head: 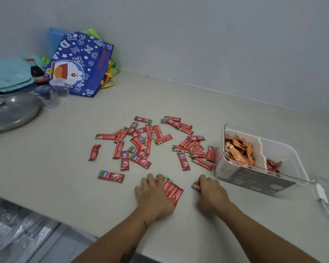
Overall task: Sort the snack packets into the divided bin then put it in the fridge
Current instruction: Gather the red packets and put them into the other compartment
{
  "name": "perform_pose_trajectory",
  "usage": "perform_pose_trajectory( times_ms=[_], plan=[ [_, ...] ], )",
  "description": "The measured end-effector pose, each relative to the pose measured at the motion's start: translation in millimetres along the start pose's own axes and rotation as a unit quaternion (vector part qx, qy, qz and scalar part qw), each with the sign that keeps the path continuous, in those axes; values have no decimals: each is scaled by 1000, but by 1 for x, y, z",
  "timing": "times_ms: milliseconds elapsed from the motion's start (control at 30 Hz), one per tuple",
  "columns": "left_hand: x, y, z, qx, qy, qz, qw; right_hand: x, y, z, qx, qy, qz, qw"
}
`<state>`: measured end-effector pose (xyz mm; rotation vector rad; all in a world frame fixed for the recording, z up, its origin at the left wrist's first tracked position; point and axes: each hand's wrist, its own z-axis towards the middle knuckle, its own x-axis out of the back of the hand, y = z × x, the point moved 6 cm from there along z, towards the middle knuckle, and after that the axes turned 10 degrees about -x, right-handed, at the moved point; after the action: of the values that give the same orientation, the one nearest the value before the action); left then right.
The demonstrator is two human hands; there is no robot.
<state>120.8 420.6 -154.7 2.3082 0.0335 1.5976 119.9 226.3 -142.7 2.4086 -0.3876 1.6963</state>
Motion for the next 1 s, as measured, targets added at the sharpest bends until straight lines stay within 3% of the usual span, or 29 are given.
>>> perform_pose_trajectory(
  times_ms=[267, 433, 600, 833, 1000],
  plan=[
    [12, 0, 16, 2, -15, -55, 998, 13, -5, 7, -53, -26, 83, 995],
    [7, 8, 15, -42, 40, 54, 997, 19, -6, 13, -59, -26, 138, 988],
    [14, 2, 31, -82, 28, 56, 995, 22, -11, 23, -57, -48, 170, 983],
    [15, -7, 32, -175, 96, 41, 979, 31, -24, 38, -27, -44, 213, 976],
    [44, -16, 42, -191, 166, -39, 967, 20, -55, 39, 81, -56, 104, 990]
  ],
)
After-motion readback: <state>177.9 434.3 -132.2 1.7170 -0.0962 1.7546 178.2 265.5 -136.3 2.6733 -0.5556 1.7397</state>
